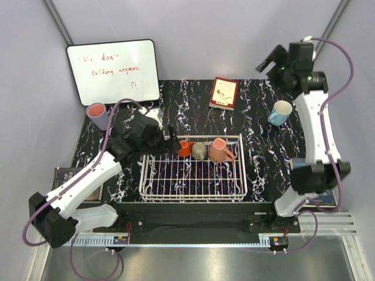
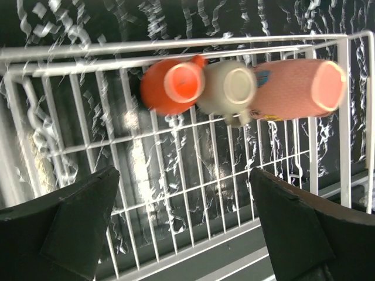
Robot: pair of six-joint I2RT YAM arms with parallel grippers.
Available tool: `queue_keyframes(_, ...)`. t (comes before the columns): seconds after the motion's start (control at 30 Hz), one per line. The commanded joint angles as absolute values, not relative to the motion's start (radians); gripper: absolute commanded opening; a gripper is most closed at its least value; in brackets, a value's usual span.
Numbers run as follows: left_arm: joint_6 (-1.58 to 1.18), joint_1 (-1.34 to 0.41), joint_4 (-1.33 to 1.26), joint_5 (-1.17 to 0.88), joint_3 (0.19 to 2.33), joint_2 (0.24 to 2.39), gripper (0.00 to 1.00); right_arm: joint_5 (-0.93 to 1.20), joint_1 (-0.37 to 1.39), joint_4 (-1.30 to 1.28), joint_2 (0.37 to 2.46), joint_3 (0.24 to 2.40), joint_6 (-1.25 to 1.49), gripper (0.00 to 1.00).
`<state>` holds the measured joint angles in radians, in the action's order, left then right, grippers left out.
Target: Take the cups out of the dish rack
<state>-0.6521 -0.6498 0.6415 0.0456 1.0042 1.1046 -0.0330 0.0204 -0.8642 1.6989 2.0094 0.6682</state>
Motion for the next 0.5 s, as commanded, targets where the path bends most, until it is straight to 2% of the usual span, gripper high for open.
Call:
queue_keyframes(0.0, -0.539, -0.793, 0.638, 0.242, 1.199, 1.254, 0.99, -0.035, 0.155, -0.828, 1.484, 1.850, 0.609, 1.00)
queue_keyframes(0.23, -0.474, -0.974, 0.670, 0.402, 1.445, 1.512, 0.99, 0.044, 0.175, -0.828, 1.188, 1.602, 0.583, 1.00)
queue_keyframes(0.47, -0.426, -1.083, 0.667, 0.448, 1.604, 1.718, 0.99, 0.077, 0.175, -0.848, 1.048, 1.473, 0.575, 1.00)
